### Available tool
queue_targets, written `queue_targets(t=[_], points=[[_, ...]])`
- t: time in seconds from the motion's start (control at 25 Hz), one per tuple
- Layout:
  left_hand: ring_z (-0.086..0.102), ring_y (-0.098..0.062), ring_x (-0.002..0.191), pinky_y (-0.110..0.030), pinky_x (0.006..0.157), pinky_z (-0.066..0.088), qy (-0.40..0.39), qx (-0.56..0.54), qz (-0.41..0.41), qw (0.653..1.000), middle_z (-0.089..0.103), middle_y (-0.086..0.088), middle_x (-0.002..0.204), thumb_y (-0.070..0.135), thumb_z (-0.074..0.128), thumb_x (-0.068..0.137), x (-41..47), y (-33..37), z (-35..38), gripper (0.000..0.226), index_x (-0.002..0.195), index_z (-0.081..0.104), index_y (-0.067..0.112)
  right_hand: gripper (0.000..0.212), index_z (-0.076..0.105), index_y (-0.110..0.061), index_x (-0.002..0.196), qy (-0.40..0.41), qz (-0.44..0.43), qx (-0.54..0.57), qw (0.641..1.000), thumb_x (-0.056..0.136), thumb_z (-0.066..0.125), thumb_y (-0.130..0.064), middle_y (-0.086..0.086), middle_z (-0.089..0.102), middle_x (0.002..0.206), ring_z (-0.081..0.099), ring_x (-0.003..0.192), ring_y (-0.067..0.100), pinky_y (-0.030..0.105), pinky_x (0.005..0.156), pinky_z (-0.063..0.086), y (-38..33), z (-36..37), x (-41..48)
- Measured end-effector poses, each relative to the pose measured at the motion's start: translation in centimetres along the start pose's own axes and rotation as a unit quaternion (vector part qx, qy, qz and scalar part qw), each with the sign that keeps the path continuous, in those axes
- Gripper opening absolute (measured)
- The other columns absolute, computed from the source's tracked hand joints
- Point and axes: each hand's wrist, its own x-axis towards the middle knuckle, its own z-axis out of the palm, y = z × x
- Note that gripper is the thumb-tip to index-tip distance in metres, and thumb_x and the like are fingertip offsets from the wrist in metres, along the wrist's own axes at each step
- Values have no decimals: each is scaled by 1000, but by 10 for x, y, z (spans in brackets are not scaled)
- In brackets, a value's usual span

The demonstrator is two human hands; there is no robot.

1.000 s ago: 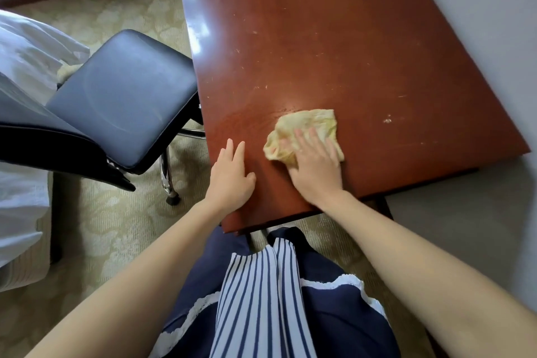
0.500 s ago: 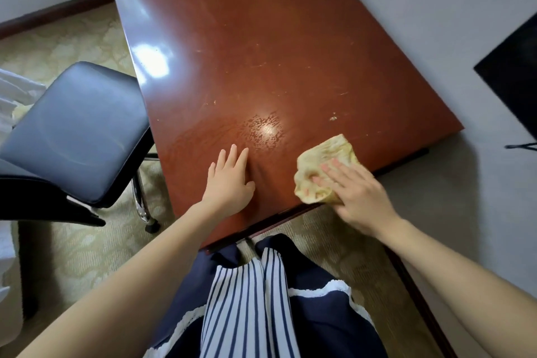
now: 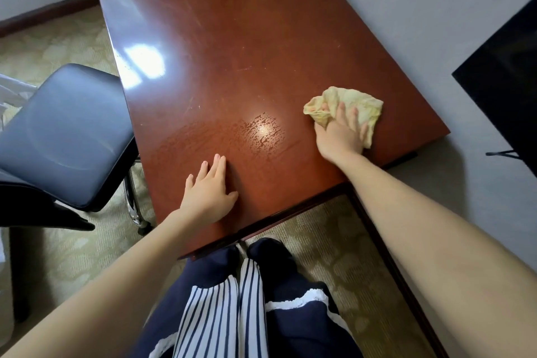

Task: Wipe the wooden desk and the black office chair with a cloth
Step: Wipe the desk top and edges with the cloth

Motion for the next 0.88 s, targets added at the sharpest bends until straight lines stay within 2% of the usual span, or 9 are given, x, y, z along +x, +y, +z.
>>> queue_targets(t=[0.24,0.44,0.52,0.68,0.76,0.88], points=[[-7,-16,147,-46,116,3,-44,37,6,998,-15,8,158,44,47,93,1,-3,-7,82,152,-8,24,55,25,-26,148,29,-178,-1,984,97,37,-42,-4,18,157,4,146,19,47,118,-1,-40,33,-59],[-9,-13,146,-46,116,4,-46,75,8,996,-18,11,157,58,38,93,-2,-4,-9,82,151,-11,26,45,52,-24,133,47,-287,37,956,89,54,-25,-3,45,144,30,139,15,41,119,12,-14,47,-110],[-9,-14,146,-46,116,5,-47,91,8,995,-19,10,157,59,35,93,-3,-4,-8,81,150,-12,26,44,57,-22,128,64,-288,53,954,84,58,-20,-2,51,139,38,135,15,40,117,18,6,46,-118],[-9,-15,146,-46,117,6,-42,109,10,993,-20,9,157,59,33,94,-4,-2,-9,80,151,-12,24,49,64,-14,120,120,-265,39,956,72,72,-7,5,58,131,50,126,23,48,110,29,46,34,-114],[-9,-15,146,-46,117,6,-44,108,10,993,-20,9,157,59,33,94,-3,-2,-9,80,151,-12,24,49,62,-11,122,142,-232,29,962,74,72,-8,7,57,132,50,126,26,48,110,29,68,23,-99],[-9,-14,146,-46,116,6,-46,110,11,993,-20,11,156,59,34,94,-2,-2,-9,80,150,-12,26,52,51,-9,134,155,-157,14,975,85,65,-15,8,49,140,40,134,23,42,113,22,98,1,-68]])
